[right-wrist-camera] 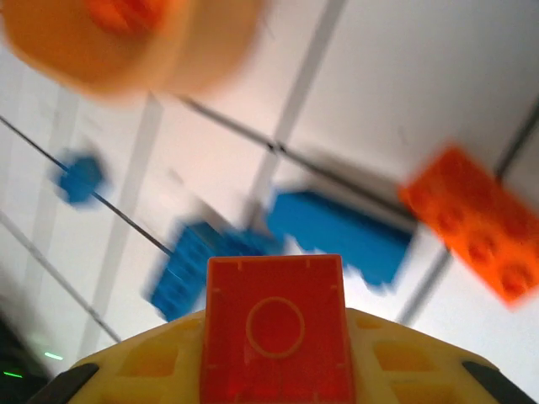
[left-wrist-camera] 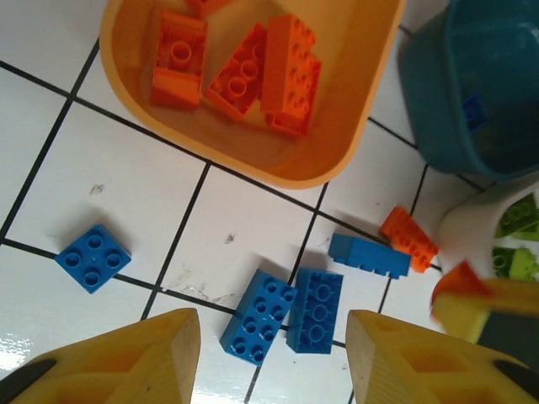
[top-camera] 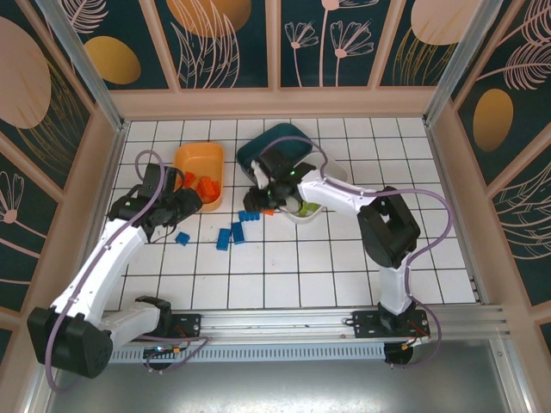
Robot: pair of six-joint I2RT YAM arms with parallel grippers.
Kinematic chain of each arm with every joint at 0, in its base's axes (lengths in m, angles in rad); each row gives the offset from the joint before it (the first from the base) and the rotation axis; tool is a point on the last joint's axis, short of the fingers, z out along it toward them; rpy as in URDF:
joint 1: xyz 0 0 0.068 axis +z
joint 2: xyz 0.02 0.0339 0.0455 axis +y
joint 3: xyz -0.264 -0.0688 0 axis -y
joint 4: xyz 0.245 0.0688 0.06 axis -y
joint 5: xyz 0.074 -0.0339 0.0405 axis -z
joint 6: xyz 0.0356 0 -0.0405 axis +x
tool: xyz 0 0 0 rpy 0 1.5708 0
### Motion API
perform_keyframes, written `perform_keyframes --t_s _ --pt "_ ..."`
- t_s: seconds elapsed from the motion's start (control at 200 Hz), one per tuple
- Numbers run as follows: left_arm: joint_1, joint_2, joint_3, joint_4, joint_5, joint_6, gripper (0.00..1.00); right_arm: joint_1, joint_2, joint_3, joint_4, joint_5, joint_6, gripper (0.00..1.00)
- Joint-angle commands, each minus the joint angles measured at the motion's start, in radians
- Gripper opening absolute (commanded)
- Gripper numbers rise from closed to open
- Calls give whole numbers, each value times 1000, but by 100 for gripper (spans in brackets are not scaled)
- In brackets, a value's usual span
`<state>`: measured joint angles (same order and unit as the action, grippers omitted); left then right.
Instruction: Sort the legos into containers by color
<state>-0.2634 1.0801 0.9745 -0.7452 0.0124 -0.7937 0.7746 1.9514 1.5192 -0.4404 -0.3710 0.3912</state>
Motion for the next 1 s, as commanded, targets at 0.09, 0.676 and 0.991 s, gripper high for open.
perform_keyframes --t_s 0.09,0.676,0.991 --pt "6 -119 -30 52 -15 -50 49 -28 126 180 265 -248 247 30" --pt "7 -174 41 11 -11 59 50 -2 605 798 294 -329 459 29" --pt "7 -170 50 7 -14 82 50 -1 616 797 292 -311 465 30"
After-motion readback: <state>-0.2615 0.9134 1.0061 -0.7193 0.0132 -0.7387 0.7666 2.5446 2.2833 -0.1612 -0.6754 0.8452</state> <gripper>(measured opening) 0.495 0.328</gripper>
